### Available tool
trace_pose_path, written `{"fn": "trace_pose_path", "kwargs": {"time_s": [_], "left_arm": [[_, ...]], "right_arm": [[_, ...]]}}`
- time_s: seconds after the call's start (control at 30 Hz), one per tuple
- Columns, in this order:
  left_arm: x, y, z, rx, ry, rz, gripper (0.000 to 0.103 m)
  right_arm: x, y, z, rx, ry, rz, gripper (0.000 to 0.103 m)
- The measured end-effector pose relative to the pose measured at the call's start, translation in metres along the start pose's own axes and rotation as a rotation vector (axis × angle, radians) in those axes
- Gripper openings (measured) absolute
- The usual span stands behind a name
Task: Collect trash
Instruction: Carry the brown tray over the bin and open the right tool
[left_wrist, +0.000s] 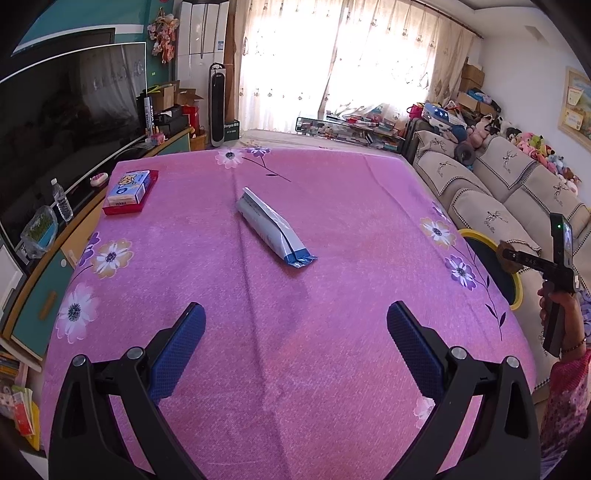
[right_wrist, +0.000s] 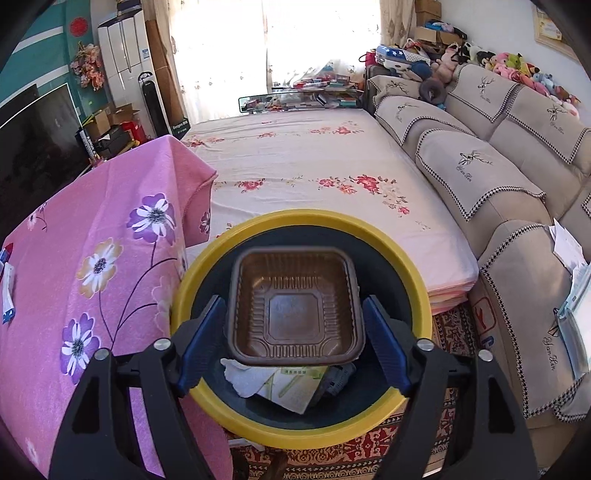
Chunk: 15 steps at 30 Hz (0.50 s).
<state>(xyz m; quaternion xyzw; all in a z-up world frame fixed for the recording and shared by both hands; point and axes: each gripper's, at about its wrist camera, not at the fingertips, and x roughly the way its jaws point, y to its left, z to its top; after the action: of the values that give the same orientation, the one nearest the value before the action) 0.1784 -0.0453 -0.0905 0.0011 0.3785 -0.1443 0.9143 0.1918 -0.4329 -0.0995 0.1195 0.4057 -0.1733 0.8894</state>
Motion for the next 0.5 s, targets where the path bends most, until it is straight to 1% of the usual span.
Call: {"fn": "trace_pose_path", "kwargs": {"time_s": [0.1,0.2,0.33,0.5], "left_arm": [[0.004,-0.001,0.002,-0.003,0.01,-0.012,0.097],[0.009,-0.002,0.006,-0.001,0.017,-0.008,0.097],[0.022,-0.006,0.012,-0.007,0.033,0.01,0.097],[0.048,-0.006,0.026,-0.043,0.063,0.054,0.097]], "right_arm": [[-0.004,-0.002,-0.001,0.021,-0.021,0.006,0.078],[-0.017,-0.002,-0.006,0.025,-0.042,0.014,0.078],[-0.042,0.007,-0.018,0.009,-0.082,0.037,0.082],[-0.062,0.02,-0.03,-0.01,-0.102,0.073,0.082]]}}
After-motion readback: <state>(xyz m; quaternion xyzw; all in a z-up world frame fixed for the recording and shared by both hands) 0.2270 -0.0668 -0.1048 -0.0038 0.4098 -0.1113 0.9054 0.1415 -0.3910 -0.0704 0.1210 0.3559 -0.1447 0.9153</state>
